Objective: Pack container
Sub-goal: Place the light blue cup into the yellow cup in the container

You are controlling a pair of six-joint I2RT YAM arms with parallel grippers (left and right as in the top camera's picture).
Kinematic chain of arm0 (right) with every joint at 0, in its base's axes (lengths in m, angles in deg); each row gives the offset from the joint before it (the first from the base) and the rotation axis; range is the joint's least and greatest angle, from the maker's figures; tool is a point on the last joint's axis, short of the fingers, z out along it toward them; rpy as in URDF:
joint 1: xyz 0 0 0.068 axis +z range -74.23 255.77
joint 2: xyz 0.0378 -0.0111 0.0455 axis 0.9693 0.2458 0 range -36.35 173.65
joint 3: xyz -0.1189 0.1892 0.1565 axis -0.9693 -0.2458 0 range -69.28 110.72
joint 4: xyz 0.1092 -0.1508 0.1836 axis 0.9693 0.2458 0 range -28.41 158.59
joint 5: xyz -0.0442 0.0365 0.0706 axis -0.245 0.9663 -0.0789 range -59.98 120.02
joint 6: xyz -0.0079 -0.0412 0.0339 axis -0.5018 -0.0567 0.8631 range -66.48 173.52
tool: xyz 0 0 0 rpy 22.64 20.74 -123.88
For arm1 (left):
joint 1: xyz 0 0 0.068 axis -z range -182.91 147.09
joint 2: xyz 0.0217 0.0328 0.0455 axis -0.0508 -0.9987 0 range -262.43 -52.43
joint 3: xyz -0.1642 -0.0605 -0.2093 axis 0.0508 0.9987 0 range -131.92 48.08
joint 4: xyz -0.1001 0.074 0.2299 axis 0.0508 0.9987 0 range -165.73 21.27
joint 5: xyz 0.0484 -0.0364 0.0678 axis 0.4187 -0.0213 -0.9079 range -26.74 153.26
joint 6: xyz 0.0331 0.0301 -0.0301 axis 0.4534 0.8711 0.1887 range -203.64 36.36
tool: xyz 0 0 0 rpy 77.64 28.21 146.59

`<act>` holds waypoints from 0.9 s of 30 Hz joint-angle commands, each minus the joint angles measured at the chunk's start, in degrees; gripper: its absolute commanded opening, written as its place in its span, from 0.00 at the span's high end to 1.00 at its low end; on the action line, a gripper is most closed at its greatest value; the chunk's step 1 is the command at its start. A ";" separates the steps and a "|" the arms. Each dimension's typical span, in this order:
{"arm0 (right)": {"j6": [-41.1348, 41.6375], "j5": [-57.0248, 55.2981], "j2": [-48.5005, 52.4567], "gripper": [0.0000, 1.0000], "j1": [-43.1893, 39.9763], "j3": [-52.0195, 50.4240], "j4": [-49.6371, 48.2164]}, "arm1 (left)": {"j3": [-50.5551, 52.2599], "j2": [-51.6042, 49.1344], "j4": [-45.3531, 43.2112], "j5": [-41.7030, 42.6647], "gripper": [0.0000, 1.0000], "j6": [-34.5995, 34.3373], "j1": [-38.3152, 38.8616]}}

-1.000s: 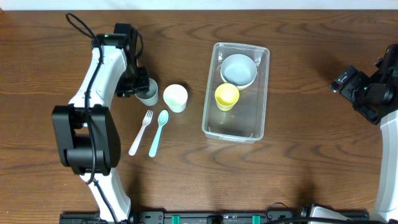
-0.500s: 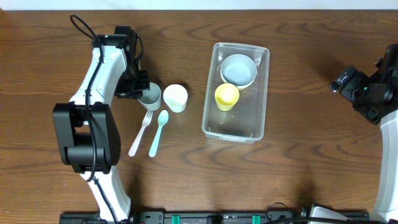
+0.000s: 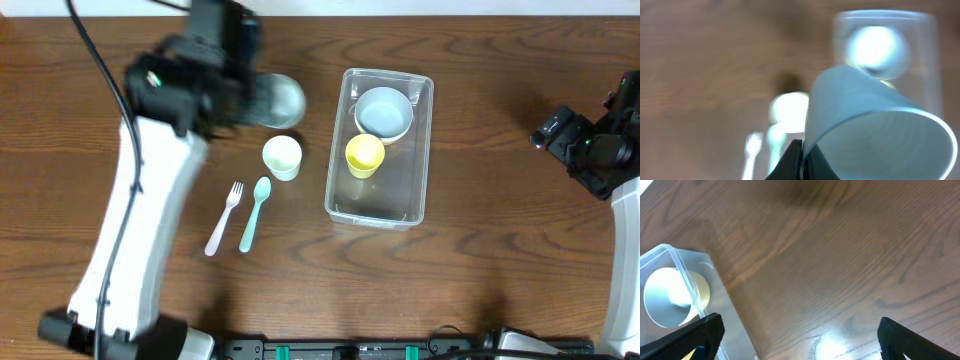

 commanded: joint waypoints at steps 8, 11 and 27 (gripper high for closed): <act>0.63 -0.15 -0.35 0.01 -0.26 0.07 0.07 | 2.43 -15.13 -6.43 -0.31 0.94 0.50 11.93; 0.63 -0.15 -0.35 0.01 -0.26 0.07 0.07 | 2.43 -19.98 -7.02 -0.33 0.94 0.52 12.13; 0.63 -0.13 -0.35 0.01 -0.26 0.07 0.07 | -9.92 -15.45 2.08 -0.96 0.28 0.57 8.44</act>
